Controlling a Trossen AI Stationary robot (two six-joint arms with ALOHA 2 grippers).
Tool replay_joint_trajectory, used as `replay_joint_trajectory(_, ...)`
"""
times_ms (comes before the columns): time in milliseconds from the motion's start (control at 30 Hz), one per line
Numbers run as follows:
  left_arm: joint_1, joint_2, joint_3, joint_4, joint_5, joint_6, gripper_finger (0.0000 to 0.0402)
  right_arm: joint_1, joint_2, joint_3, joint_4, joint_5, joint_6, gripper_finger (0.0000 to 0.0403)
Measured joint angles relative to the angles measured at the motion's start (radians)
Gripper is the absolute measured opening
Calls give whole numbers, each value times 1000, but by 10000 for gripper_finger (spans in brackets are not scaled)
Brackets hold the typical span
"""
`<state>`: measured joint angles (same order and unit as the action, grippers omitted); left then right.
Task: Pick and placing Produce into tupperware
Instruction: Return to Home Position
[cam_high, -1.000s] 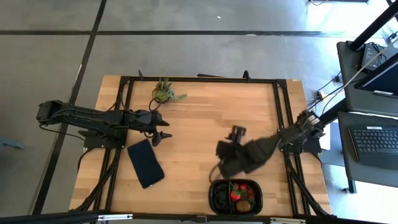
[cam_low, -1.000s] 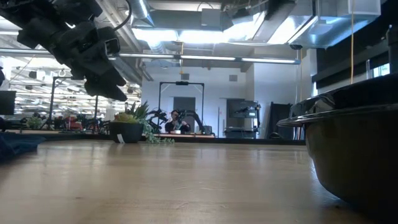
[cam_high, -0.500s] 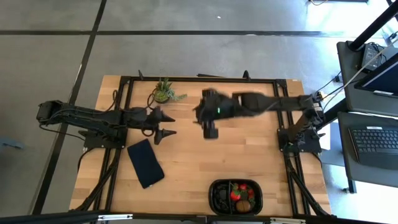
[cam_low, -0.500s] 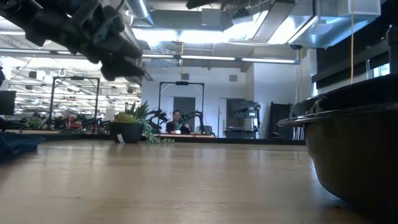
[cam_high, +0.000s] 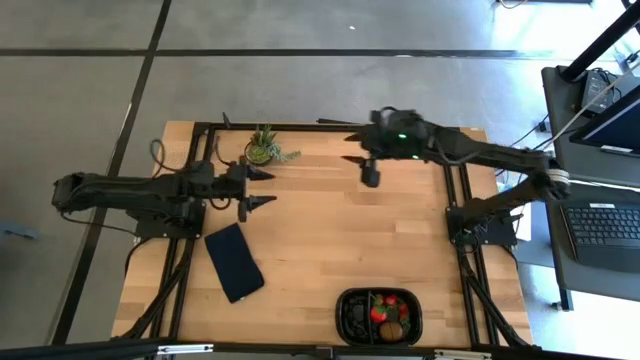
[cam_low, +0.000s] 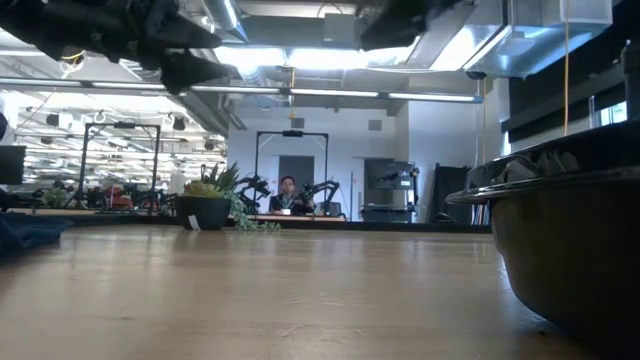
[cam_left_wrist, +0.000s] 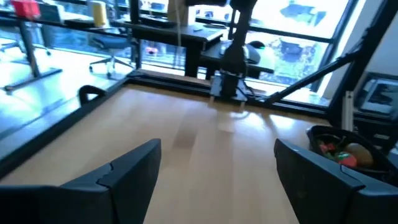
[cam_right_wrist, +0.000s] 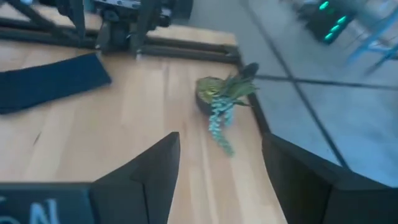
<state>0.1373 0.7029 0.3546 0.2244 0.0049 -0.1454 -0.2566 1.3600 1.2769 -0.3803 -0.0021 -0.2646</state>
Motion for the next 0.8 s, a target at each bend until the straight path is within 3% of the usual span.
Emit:
replay_joint_trajectory(133,40,-121,0,-125,1,44,303,-38,-177,-210,144,0,47,228)
replay_joint_trajectory(333,55,-267,-2,-272,1,67,303,-83,-421,-452,200,0,73,228)
replay_joint_trajectory(800,54,-512,-60,-383,0,152,303,-104,-898,-785,256,9,124,228)
